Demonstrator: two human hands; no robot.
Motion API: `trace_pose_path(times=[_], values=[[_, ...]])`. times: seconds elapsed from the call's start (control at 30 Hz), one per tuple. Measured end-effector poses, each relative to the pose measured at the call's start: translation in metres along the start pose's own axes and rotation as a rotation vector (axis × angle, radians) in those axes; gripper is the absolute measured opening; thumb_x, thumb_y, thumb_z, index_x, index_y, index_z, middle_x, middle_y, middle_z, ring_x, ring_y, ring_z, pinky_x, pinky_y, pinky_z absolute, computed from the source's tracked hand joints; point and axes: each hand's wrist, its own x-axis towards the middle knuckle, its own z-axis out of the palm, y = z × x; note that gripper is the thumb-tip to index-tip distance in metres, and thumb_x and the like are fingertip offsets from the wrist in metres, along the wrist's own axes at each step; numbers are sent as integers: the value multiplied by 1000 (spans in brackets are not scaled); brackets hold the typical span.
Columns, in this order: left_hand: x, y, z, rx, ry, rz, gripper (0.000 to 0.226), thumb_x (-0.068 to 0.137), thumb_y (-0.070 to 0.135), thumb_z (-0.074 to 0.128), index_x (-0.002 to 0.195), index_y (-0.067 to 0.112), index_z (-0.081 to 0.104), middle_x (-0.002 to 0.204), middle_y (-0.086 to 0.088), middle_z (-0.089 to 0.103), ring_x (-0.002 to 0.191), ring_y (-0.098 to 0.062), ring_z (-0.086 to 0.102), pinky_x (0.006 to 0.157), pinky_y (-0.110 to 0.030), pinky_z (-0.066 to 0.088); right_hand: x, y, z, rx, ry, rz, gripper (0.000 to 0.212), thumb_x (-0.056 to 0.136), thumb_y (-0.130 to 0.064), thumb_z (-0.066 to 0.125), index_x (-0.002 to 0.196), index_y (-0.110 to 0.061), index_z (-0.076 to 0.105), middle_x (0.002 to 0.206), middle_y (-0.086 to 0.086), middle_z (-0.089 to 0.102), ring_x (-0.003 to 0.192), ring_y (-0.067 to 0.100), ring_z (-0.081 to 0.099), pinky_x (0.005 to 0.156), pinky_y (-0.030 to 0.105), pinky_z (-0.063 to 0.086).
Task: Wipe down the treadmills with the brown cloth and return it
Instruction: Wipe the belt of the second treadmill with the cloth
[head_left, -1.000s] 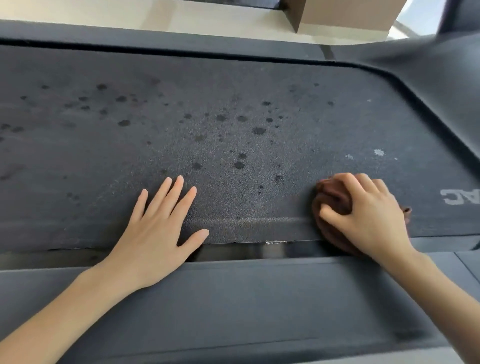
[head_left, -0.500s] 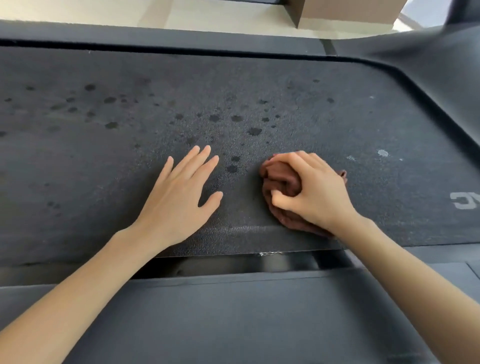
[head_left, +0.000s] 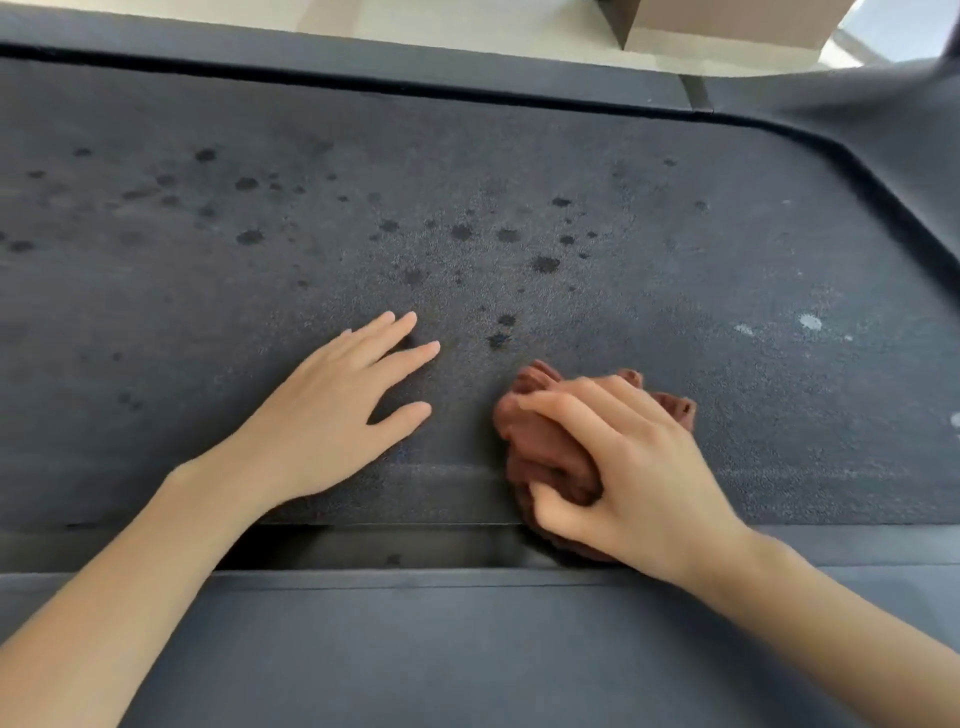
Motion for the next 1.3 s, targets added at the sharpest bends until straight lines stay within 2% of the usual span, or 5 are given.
trace_pose_path(times=[0.07, 0.23, 0.47, 0.87, 1.3], values=[[2, -5, -5, 33, 25, -16, 58, 91, 47, 37, 145, 28, 27, 157, 8, 11, 144, -6, 3, 116, -27, 4, -17, 6, -9, 47, -50, -44, 44, 72, -31, 59, 112, -16, 65, 108, -4, 64, 103, 21, 58, 93, 34, 43], [-15, -32, -22, 209, -69, 100, 66, 88, 58, 10, 147, 31, 19, 156, 10, 9, 143, -7, 6, 115, -31, 7, -4, -3, -3, 131, -110, -153, 36, 75, -32, 64, 106, -16, 67, 105, -7, 65, 100, 22, 57, 98, 30, 39], [-33, -45, -13, 114, 16, 3, 59, 89, 48, 19, 142, 28, 37, 153, 3, 28, 143, -17, 20, 116, -40, 11, 46, -61, 34, 304, -242, -358, 33, 67, -26, 77, 99, -18, 70, 95, -6, 67, 97, 20, 58, 89, 37, 44], [-42, -55, -8, 68, 59, 65, 53, 95, 43, 21, 144, 26, 32, 154, 2, 23, 144, -17, 14, 117, -36, 6, -9, -7, -12, 256, -138, -27, 41, 67, -34, 73, 107, -32, 61, 104, -19, 62, 104, 11, 57, 93, 36, 41], [-32, -74, -27, -45, 58, 157, 40, 94, 21, 50, 134, 26, 50, 146, 5, 40, 137, -16, 31, 110, -33, 22, 60, -103, 56, 283, -82, -145, 33, 67, -29, 77, 98, -19, 70, 99, -8, 67, 98, 18, 60, 87, 39, 45]])
